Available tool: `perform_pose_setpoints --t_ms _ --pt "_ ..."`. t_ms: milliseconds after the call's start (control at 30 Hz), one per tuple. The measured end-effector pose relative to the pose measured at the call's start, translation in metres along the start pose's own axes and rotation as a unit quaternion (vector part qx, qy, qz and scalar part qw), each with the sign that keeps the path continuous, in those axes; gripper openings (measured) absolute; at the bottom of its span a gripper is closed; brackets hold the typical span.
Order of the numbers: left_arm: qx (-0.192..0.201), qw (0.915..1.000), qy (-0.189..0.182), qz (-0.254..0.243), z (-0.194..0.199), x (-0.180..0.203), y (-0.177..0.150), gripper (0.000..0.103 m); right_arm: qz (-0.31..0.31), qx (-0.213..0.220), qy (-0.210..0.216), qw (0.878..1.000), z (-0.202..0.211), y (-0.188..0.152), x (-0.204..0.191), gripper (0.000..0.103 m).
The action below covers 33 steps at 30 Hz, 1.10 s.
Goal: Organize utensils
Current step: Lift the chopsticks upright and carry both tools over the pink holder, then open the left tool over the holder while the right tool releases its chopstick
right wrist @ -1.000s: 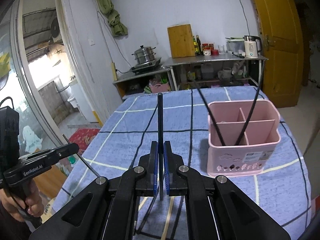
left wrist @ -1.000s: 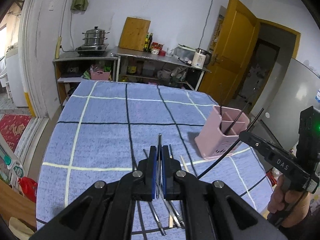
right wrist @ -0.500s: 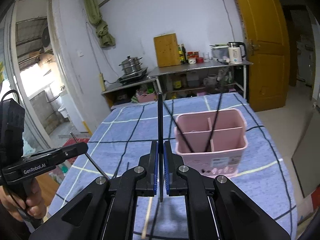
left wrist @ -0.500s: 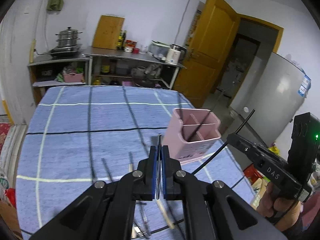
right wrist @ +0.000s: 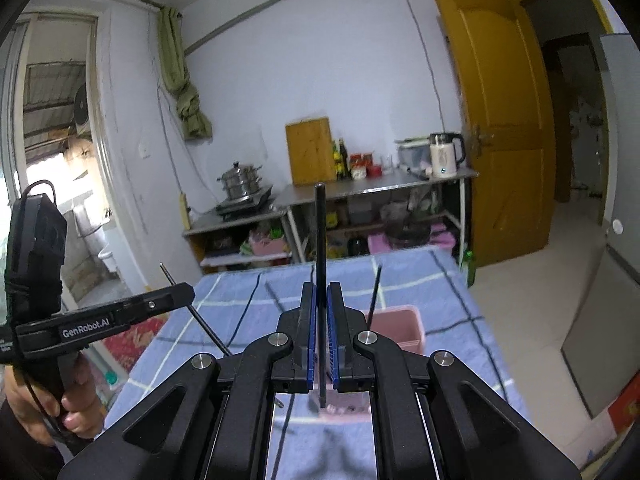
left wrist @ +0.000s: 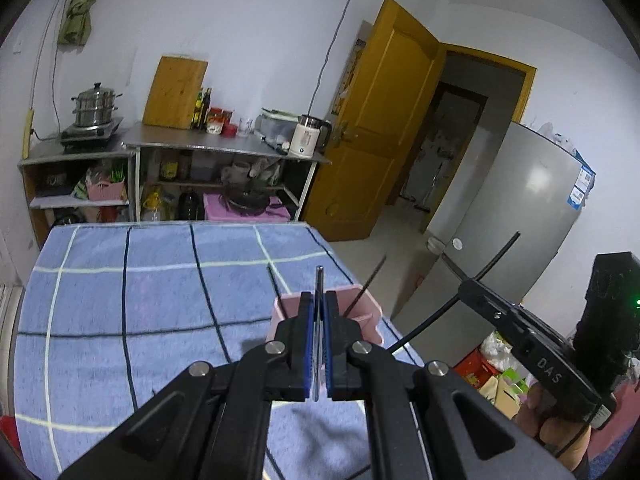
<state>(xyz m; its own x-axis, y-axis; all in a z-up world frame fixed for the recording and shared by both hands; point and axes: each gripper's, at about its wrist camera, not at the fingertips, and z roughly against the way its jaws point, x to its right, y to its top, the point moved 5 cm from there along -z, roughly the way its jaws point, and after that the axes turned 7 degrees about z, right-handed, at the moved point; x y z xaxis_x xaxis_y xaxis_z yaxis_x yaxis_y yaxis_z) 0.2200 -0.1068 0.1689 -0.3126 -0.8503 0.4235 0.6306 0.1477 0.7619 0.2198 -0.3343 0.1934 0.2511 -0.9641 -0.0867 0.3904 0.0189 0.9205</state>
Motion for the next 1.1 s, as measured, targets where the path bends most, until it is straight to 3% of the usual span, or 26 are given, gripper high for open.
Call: perform_pose_setpoints --t_ms 400,767,967,1100 --pt "-0.004 0.9999 0.009 0.006 -0.048 -0.006 0.018 0.005 -0.02 -0.009 -0.007 1.0 -0.04 0.0 0.024 0.005" --pt "-0.065 0.9975 0.022 0.017 -0.105 -0.033 -0.018 0.005 -0.041 -0.075 -0.006 0.996 -0.094 -0.047 0.04 0.005" --pt "-0.083 0.9962 0.023 0.012 -0.114 -0.039 -0.029 0.006 -0.05 -0.102 -0.004 0.994 -0.108 -0.061 0.045 0.005" --pt "-0.076 0.9969 0.017 0.008 -0.106 -0.039 -0.027 0.026 -0.053 -0.097 -0.011 0.994 -0.105 -0.061 0.048 0.008"
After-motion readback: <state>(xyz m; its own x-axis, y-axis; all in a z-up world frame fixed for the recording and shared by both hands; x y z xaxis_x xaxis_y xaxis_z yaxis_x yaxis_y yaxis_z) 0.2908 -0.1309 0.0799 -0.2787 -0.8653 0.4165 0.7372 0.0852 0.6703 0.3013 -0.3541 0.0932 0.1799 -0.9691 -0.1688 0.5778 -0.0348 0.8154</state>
